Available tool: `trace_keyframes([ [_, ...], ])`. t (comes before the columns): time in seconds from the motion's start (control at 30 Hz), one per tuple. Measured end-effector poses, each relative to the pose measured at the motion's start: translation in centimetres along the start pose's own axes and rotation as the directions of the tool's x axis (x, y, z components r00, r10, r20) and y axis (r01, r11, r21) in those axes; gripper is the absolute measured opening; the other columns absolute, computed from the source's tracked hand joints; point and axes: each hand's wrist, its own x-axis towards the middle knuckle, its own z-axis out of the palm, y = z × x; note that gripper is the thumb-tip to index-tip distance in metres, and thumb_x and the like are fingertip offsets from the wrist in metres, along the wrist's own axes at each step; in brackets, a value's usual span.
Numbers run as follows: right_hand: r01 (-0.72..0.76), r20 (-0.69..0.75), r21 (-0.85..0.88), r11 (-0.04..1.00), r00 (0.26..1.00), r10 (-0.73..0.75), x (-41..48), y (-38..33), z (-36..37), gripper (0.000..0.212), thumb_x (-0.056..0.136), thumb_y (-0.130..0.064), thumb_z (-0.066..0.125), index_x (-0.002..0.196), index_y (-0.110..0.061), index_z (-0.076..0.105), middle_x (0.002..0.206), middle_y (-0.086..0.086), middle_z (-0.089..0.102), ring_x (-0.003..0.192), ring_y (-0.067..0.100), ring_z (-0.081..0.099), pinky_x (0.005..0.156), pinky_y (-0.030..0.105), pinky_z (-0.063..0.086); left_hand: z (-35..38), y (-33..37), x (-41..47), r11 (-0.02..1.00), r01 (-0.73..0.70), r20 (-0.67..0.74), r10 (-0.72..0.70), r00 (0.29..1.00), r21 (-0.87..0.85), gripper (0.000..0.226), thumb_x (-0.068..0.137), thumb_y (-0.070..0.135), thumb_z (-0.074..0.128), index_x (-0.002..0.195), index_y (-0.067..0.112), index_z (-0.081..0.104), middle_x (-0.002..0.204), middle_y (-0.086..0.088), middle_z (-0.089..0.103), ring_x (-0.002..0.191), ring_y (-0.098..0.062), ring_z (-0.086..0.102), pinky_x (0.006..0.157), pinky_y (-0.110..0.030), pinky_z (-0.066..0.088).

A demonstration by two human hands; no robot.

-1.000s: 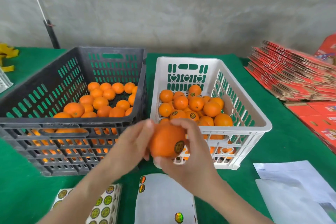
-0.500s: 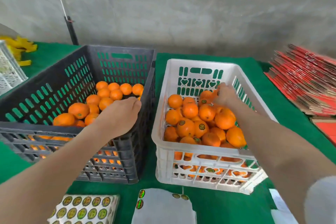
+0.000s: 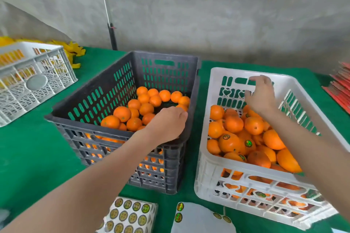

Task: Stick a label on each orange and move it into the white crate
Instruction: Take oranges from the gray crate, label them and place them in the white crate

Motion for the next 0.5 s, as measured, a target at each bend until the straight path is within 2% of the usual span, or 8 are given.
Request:
trace_keyframes([
  [0.03, 0.097, -0.038, 0.053, 0.994, 0.995, -0.095, -0.2, -2.5, -0.3, 0.040, 0.086, -0.004, 0.059, 0.125, 0.000, 0.051, 0.135, 0.021, 0.043, 0.129, 0.033, 0.036, 0.106, 0.033, 0.028, -0.8, -0.7, -0.1, 1.000, -0.010, 0.030, 0.011, 0.999, -0.023, 0.027, 0.101, 0.021, 0.035, 0.090, 0.013, 0.057, 0.084, -0.006, 0.060, 0.082, -0.026, 0.060, 0.077, -0.039, 0.050],
  [0.1, 0.275, -0.112, 0.122, 0.954, 0.958, -0.262, -1.0, -7.3, -0.8, 0.030, 0.085, -0.001, 0.059, 0.115, 0.003, 0.058, 0.125, 0.020, 0.052, 0.123, 0.032, 0.045, 0.101, 0.025, 0.028, -3.1, -3.0, -0.3, 0.998, -0.032, 0.025, 0.031, 0.999, 0.059, 0.025, 0.099, 0.019, 0.042, 0.112, 0.015, 0.063, 0.093, -0.003, 0.063, 0.080, -0.018, 0.061, 0.070, -0.031, 0.050],
  [0.2, 0.443, -0.108, 0.193, 0.876, 0.897, -0.429, -2.3, -13.9, -0.6, 0.025, 0.084, -0.003, 0.061, 0.108, 0.002, 0.061, 0.112, 0.017, 0.061, 0.109, 0.030, 0.054, 0.091, 0.022, 0.034, -6.7, -7.8, -0.3, 0.968, 0.086, -0.105, -0.062, 0.992, 0.235, 0.025, 0.094, 0.020, 0.051, 0.115, 0.018, 0.064, 0.112, -0.006, 0.064, 0.100, -0.024, 0.060, 0.083, -0.032, 0.048],
  [0.27, 0.475, 0.045, 0.214, 0.854, 0.868, -0.494, -2.7, -17.7, 0.9, 0.027, 0.085, -0.010, 0.062, 0.111, -0.002, 0.061, 0.114, 0.013, 0.062, 0.109, 0.027, 0.055, 0.090, 0.025, 0.036, -8.2, -10.8, -0.3, 0.923, 0.187, -0.130, -0.151, 0.980, 0.336, 0.024, 0.091, 0.022, 0.052, 0.108, 0.013, 0.067, 0.112, -0.009, 0.065, 0.102, -0.029, 0.060, 0.086, -0.034, 0.048],
  [0.33, 0.506, 0.285, 0.172, 0.845, 0.796, -0.535, -2.4, -21.3, 3.3, 0.030, 0.085, -0.014, 0.062, 0.114, -0.003, 0.061, 0.118, 0.011, 0.062, 0.110, 0.026, 0.055, 0.090, 0.026, 0.037, -8.6, -12.8, -0.2, 0.901, 0.209, -0.056, -0.203, 0.978, 0.380, 0.024, 0.091, 0.026, 0.053, 0.100, 0.009, 0.068, 0.104, -0.012, 0.067, 0.097, -0.030, 0.062, 0.082, -0.035, 0.050],
  [0.4, 0.580, 0.539, 0.060, 0.812, 0.666, -0.515, -2.1, -24.5, 6.5, 0.032, 0.086, -0.015, 0.060, 0.114, -0.001, 0.061, 0.118, 0.014, 0.061, 0.110, 0.030, 0.055, 0.089, 0.031, 0.037, -8.4, -13.3, -0.2, 0.903, 0.156, 0.048, -0.191, 0.980, 0.400, 0.029, 0.092, 0.032, 0.052, 0.093, 0.007, 0.066, 0.095, -0.012, 0.066, 0.091, -0.028, 0.062, 0.073, -0.031, 0.047],
  [0.47, 0.665, 0.728, -0.048, 0.745, 0.534, -0.430, -1.7, -26.7, 10.2, 0.034, 0.087, -0.015, 0.059, 0.117, 0.000, 0.059, 0.113, 0.015, 0.061, 0.104, 0.031, 0.056, 0.080, 0.032, 0.043, -7.7, -13.6, 0.3, 0.926, 0.080, 0.098, -0.124, 0.987, 0.369, 0.029, 0.094, 0.035, 0.049, 0.103, 0.011, 0.064, 0.096, -0.009, 0.066, 0.090, -0.027, 0.062, 0.075, -0.032, 0.049],
  [0.5, 0.690, 0.777, -0.090, 0.718, 0.499, -0.382, -1.8, -27.7, 11.8, 0.033, 0.086, -0.015, 0.060, 0.116, -0.001, 0.058, 0.106, 0.012, 0.061, 0.097, 0.029, 0.057, 0.071, 0.032, 0.045, -7.3, -13.7, 0.5, 0.929, 0.049, 0.093, -0.089, 0.992, 0.367, 0.029, 0.094, 0.035, 0.048, 0.107, 0.013, 0.061, 0.097, -0.008, 0.066, 0.090, -0.027, 0.062, 0.076, -0.034, 0.050],
])
